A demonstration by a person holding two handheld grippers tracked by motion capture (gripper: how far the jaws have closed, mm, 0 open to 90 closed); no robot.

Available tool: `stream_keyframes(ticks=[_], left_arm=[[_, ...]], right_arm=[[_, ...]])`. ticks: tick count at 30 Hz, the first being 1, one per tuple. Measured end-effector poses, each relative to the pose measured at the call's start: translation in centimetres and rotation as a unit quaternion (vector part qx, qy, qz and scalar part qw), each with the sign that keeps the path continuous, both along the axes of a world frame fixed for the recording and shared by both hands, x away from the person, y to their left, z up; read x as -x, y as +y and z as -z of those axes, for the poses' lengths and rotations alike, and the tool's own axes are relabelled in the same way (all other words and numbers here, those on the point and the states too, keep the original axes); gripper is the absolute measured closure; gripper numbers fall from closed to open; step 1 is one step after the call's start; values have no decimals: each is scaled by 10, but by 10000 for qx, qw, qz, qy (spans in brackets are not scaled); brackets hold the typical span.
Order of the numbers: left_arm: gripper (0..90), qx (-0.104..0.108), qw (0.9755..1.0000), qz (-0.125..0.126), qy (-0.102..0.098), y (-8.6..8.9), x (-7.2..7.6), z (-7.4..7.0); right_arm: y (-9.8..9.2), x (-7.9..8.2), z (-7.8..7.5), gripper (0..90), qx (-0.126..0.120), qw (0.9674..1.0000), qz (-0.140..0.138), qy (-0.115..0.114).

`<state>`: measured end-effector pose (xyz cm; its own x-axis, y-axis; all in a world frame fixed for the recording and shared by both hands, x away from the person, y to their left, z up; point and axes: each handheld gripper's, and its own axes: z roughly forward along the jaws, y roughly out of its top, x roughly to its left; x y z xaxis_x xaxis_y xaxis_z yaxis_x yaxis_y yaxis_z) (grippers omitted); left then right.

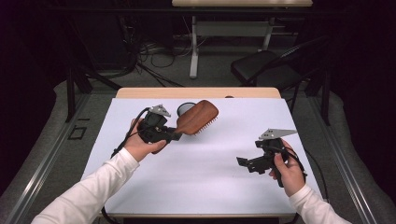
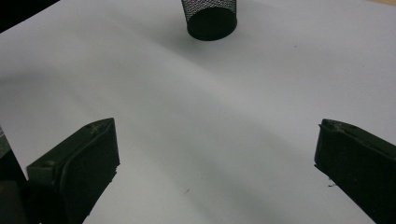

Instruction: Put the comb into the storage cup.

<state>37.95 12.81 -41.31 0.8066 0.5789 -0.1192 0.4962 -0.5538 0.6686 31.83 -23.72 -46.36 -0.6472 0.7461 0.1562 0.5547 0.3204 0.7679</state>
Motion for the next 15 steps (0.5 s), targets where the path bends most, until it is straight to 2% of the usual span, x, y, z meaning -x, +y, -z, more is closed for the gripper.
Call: stream_keyframes(ticks=[7, 11, 15], left_arm=[[722, -1, 10000, -17, -7, 1, 0, -1], [721, 1, 10000, -34, -11, 2, -1, -2], [722, 2, 10000, -38, -30, 3, -1, -3]], right_arm=[[2, -11, -7, 0, 20, 9997, -59, 220], [3, -20, -10, 0, 123, 9995, -93, 272], [4, -29, -13, 4, 113, 9993, -95, 340]])
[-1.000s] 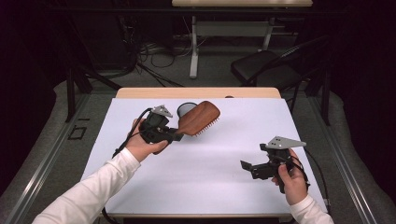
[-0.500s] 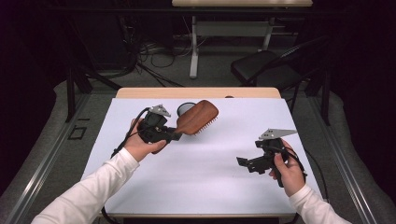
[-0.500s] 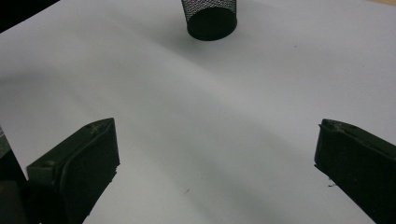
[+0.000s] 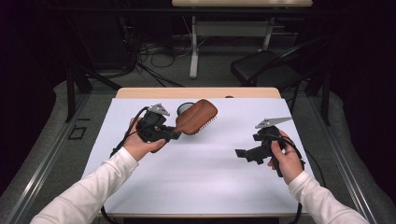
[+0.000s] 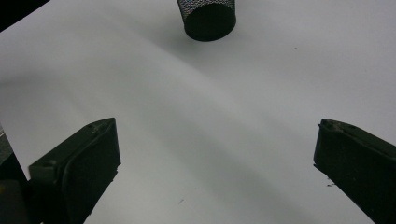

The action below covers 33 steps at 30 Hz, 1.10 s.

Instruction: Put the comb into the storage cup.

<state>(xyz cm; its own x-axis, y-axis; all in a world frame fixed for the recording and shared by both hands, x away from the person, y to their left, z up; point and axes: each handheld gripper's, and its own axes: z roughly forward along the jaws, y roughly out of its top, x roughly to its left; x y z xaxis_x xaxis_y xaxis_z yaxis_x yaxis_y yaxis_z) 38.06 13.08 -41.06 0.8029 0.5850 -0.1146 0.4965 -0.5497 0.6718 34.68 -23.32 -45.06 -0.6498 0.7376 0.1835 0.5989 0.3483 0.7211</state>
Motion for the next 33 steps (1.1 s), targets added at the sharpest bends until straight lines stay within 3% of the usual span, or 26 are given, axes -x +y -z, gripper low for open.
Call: stream_keyframes(ticks=[7, 22, 33], left_arm=[[722, 15, 10000, -45, 1, 2, -1, -1], [722, 43, 9999, -77, -67, 1, -4, -7], [721, 95, 9998, -162, -91, 2, -8, -7]], right_arm=[[8, -12, -7, 8, -63, 9998, -44, 189], [26, -39, -23, 10, -53, 9993, -131, 334], [38, -54, -37, 18, -316, 9983, -242, 426]])
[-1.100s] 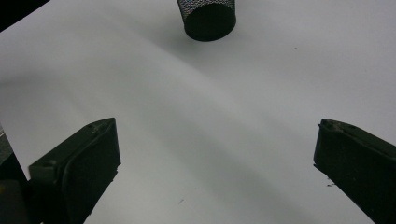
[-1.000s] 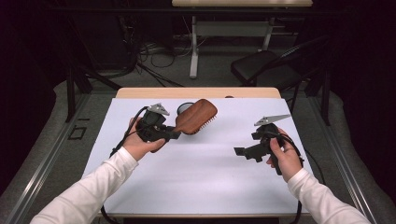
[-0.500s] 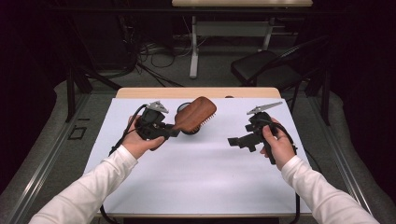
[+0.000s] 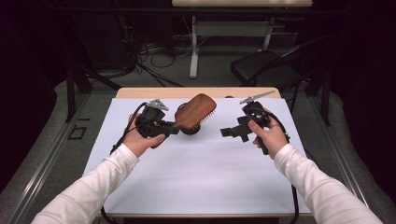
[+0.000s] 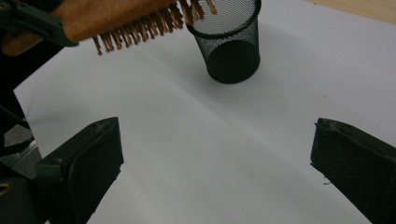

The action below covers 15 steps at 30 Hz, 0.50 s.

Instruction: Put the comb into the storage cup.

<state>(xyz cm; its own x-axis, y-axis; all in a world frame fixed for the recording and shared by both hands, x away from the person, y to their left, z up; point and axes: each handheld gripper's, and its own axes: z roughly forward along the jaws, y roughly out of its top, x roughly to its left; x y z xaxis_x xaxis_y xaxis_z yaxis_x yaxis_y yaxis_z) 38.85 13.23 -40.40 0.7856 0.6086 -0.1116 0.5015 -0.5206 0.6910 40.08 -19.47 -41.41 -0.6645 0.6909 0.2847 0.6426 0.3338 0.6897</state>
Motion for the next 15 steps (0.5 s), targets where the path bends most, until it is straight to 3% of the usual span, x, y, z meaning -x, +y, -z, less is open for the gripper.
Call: stream_keyframes(ticks=[15], left_arm=[[721, 126, 9998, -148, -31, 8, -3, 2]], right_arm=[[34, -22, -17, 18, -504, 9986, -42, 158]])
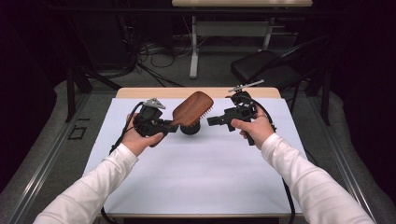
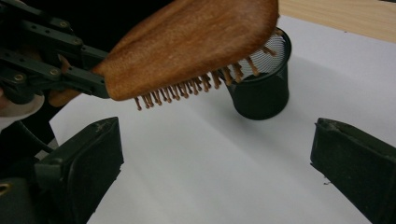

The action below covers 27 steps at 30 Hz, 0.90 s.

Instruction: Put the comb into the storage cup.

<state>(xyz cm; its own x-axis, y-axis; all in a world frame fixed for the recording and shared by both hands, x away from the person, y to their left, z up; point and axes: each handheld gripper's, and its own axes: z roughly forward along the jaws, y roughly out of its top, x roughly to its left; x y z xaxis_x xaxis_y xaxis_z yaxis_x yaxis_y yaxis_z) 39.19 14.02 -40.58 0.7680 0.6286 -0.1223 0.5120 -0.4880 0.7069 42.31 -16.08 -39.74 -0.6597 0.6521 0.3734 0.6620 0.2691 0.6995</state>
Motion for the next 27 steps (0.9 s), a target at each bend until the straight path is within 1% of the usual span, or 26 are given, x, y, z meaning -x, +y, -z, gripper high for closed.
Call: stream_keyframes(ticks=[5, 8, 10, 13, 16, 18, 21, 27], left_arm=[[721, 31, 10000, -34, -17, 4, 0, -1], [721, 80, 9999, -42, -48, 5, 0, -1], [721, 114, 9999, -43, -53, 5, -1, -1], [721, 128, 9999, -42, -58, 5, -1, -1], [721, 116, 9999, -37, -46, 4, -1, 0], [721, 119, 9999, -39, -73, 4, -1, 0], [721, 173, 9998, -74, -104, 3, -2, 0], [721, 247, 9995, -102, -142, 0, -3, 2]], right_arm=[[12, -5, -2, 24, -276, 9996, 13, 112], [18, -8, -1, 35, -356, 9992, 60, 192], [20, -10, -1, 50, -454, 9986, 97, 261], [23, -12, 0, 53, -544, 9979, 145, 307], [24, -13, 0, 53, -563, 9977, 166, 328], [24, -13, 0, 53, -577, 9976, 184, 348], [22, -14, 0, 54, -638, 9970, 234, 377], [18, -18, 0, 82, -958, 9932, 444, 493]])
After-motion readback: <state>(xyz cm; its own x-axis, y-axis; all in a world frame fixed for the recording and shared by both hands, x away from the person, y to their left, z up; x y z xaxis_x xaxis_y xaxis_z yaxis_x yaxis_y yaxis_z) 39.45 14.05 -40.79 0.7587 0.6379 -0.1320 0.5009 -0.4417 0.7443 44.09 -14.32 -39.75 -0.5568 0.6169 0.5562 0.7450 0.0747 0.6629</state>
